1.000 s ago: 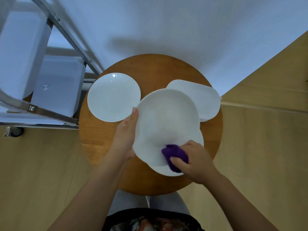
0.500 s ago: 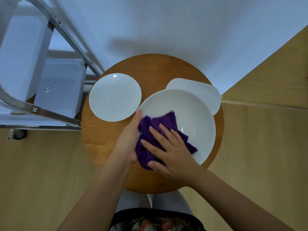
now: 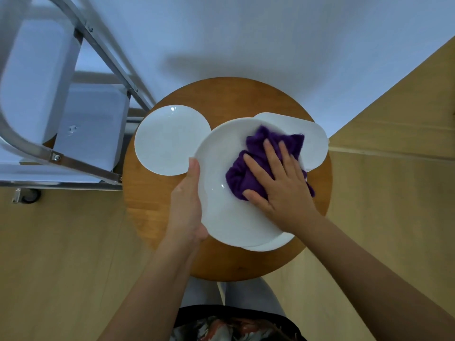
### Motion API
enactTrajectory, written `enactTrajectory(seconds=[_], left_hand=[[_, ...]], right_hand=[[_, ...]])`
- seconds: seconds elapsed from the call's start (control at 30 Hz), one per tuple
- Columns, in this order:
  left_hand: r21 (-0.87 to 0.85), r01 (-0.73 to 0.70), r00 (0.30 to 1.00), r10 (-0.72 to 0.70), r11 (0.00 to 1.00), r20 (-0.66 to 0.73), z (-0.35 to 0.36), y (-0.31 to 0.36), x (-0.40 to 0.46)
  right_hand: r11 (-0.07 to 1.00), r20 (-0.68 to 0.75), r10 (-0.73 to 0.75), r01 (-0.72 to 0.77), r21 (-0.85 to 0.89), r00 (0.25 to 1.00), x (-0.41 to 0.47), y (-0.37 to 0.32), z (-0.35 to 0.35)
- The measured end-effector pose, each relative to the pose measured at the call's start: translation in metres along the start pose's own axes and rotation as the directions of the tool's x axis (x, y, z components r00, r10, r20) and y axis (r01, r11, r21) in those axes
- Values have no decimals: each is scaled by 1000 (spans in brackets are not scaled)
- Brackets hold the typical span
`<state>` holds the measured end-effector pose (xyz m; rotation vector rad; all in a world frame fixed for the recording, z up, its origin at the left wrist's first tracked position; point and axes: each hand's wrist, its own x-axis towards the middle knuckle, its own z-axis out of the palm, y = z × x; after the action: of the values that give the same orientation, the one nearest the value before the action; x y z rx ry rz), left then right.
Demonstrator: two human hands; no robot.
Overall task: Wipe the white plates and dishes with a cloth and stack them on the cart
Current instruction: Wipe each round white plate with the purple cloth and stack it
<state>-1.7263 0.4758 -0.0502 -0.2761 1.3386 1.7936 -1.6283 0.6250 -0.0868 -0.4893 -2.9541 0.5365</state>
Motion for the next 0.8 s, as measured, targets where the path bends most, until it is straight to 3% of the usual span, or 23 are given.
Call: enactTrajectory(seconds=[0.13,0.2,0.37,0.5,0.6,0.67,0.73,0.8], left_hand=[[-15,-12,1000,11,1000,-18,14,-5,-8],[-22,-2,997,0,1000,-73,17,-7,-9],[-24,-2,983,-3,1000,-184,7,-8,-9],[20,45,987,-41,999,-153,2,6,-3],[69,86,990,-78,994,-118,6,15,2],[68,107,980,-94,992,-174,9,18,4],[48,90,975,-78,995,-206,12,25,4],[105,80,987,-64,991,-147,12,34,5]], right_hand=[[908,-9,376,-366,202,927,-29,-52,17],[873,8,414,-400,281,910,-38,-77,25],[899,70,179,-192,393,981,-51,-84,24],[974,56,-112,98,205,992,-64,-64,19],[981,-78,-184,188,56,980,-66,-55,13],[973,-168,-222,228,18,960,-60,-54,5],[963,-214,-241,261,68,947,-52,-56,-7],[932,-225,-233,283,224,946,-46,-59,-22]])
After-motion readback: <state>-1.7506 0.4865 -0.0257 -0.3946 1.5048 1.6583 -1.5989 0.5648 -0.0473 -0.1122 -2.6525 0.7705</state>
